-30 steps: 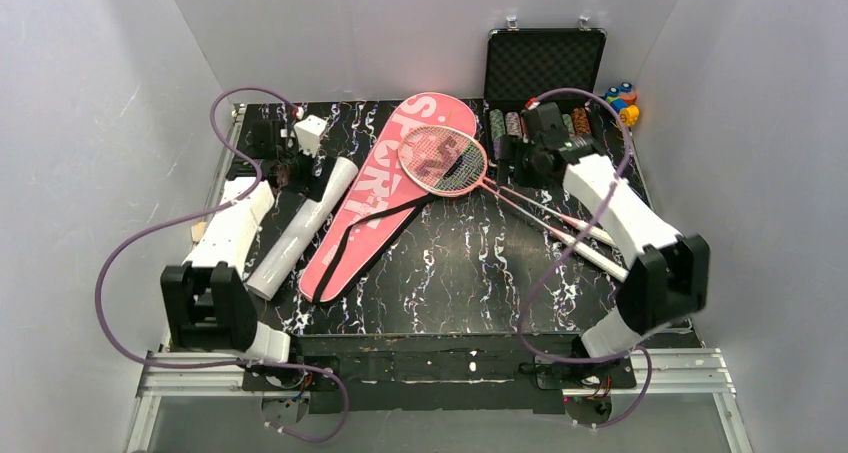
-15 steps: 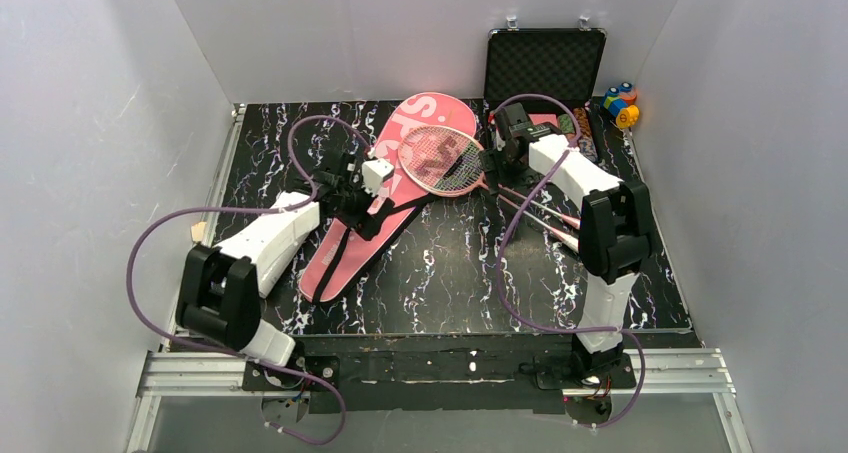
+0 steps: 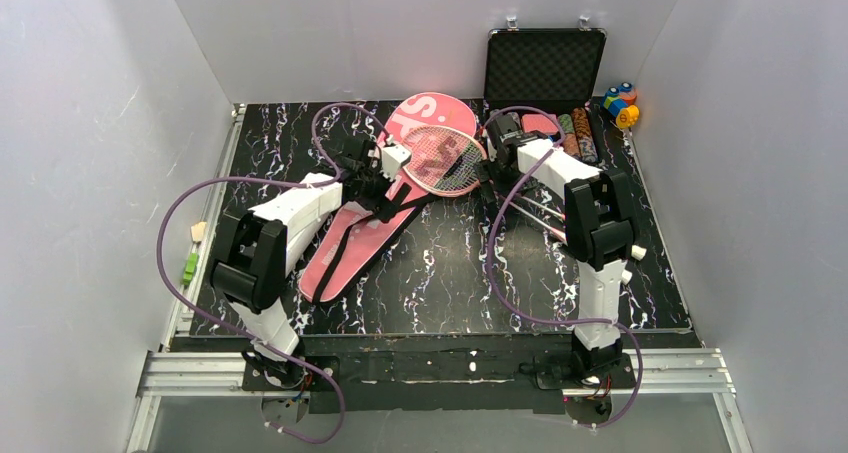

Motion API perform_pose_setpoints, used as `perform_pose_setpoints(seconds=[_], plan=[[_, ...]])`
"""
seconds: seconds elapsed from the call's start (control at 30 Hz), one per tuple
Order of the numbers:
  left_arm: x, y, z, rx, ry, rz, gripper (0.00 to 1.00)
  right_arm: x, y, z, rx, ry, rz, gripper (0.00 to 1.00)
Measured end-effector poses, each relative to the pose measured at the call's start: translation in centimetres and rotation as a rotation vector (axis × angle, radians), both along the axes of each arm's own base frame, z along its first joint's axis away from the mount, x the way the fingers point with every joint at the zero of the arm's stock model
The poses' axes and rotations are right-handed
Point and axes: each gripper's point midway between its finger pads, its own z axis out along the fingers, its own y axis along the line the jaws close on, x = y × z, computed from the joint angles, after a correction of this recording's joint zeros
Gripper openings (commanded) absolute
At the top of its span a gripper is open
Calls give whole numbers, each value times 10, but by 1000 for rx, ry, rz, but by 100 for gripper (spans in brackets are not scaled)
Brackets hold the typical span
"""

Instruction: Pack up the badminton gear

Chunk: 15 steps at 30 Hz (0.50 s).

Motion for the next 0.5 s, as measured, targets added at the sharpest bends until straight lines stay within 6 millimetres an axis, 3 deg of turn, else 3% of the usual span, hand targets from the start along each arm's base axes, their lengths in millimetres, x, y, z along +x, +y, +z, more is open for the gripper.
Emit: perform_pose_setpoints(seconds=[0.23,0.4,0.5], plan=[[-4,-9,-3,-4,-7,-43,98,5,0,-3,-2,-18,1,71],[-13,-6,-14,8,18,-55,98,10,-1,-3,-11,-15,-4,51],[-15,-4,-18,16,21,-63,98,12,-2,-1,2,-17,-17,31]])
